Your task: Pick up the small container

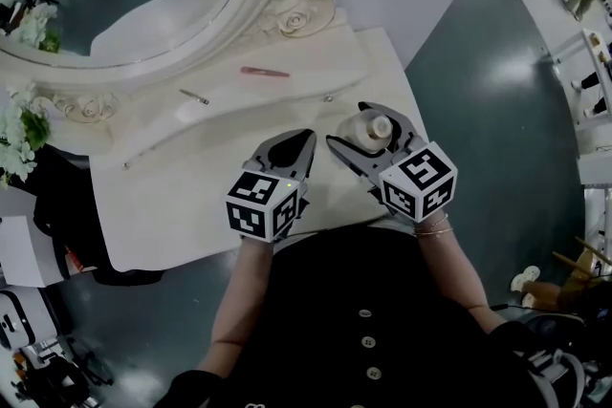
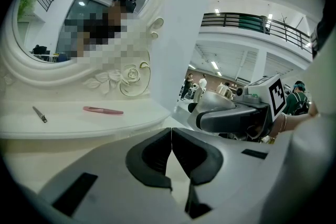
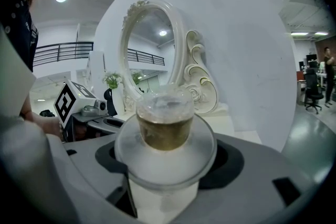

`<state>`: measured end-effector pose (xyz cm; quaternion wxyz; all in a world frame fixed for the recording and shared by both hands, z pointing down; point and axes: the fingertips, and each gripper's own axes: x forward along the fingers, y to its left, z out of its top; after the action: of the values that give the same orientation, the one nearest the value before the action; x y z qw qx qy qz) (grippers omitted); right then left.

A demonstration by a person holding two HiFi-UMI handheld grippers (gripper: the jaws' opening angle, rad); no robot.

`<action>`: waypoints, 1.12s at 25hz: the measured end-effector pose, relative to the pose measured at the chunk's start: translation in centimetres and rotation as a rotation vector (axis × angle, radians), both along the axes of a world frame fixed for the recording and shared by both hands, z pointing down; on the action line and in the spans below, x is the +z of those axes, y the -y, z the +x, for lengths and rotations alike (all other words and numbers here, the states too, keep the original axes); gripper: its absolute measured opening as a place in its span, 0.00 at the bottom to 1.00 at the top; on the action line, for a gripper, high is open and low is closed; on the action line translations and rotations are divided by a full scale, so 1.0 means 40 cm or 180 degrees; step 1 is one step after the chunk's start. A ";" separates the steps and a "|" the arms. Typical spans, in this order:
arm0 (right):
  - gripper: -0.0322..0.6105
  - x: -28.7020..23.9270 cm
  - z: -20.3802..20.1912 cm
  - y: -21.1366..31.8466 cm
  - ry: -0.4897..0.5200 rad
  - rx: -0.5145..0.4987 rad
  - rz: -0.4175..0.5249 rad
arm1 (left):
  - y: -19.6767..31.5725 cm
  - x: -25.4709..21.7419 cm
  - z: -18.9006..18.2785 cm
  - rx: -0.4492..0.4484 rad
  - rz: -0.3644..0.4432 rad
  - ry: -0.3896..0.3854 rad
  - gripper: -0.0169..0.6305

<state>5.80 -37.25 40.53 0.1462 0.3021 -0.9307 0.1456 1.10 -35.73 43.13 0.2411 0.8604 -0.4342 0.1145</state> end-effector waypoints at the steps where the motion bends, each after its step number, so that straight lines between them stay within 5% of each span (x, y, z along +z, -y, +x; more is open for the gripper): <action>1: 0.58 0.000 0.001 0.001 -0.0009 0.0017 0.0003 | 0.000 0.000 0.000 0.0005 0.0000 -0.0002 0.05; 28: 0.58 0.004 0.011 0.011 -0.0045 0.0066 -0.0003 | 0.008 0.007 0.009 0.0012 -0.0030 -0.0020 0.05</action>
<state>6.24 -37.69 40.70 0.1513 0.3126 -0.9264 0.1453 1.45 -36.03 43.41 0.2462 0.8604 -0.4313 0.1142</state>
